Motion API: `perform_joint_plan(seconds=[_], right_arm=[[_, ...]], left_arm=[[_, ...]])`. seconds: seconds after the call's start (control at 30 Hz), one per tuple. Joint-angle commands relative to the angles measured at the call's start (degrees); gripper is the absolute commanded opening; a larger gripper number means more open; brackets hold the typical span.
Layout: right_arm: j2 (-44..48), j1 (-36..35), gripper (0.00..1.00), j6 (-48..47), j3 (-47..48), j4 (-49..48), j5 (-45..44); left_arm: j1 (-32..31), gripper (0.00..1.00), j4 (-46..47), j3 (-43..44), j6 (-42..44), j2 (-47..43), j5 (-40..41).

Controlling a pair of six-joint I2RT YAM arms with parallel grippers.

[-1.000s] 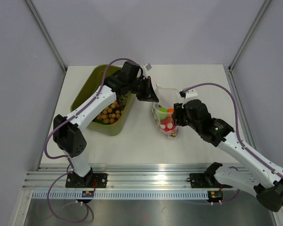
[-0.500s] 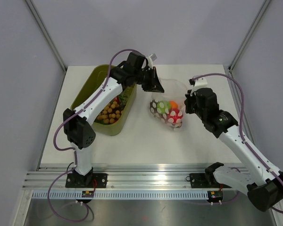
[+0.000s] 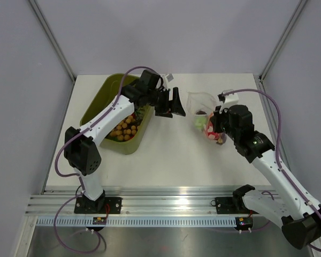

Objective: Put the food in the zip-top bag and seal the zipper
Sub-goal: Adjust the zipper food storage bag at the center of the board, then zip the zipper food storage bag at the center of the board.

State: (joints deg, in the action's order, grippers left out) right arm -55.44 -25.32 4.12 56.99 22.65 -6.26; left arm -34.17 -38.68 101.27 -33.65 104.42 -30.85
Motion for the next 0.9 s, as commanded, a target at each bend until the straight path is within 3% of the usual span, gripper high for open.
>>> perform_joint_plan(seconds=[0.0,0.2,0.27,0.5,0.67,0.87], right_arm=[[3.5,0.1,0.00,3.1,-4.4,1.3,2.0],[6.6,0.1,0.00,8.3,-4.5,3.9,2.8],[7.4,0.1,0.00,8.9,-4.5,4.9,3.3],[8.4,0.1,0.00,11.3,-4.9,6.7,5.3],[8.9,0.1,0.00,13.3,-6.6,6.9,7.8],[9.4,0.1,0.00,13.1,-7.4,7.3,8.5]], left_arm=[[0.2,0.77,1.2,-4.5,3.6,-9.2,1.4],[2.9,0.61,-1.0,-2.4,8.9,-12.2,9.4],[4.8,0.60,0.4,-1.6,8.4,-10.3,7.3],[5.1,0.84,1.8,10.2,2.3,1.5,0.2],[4.6,0.83,6.0,19.1,-4.7,9.7,-7.7],[2.8,0.79,1.9,32.9,-13.0,20.9,-5.7]])
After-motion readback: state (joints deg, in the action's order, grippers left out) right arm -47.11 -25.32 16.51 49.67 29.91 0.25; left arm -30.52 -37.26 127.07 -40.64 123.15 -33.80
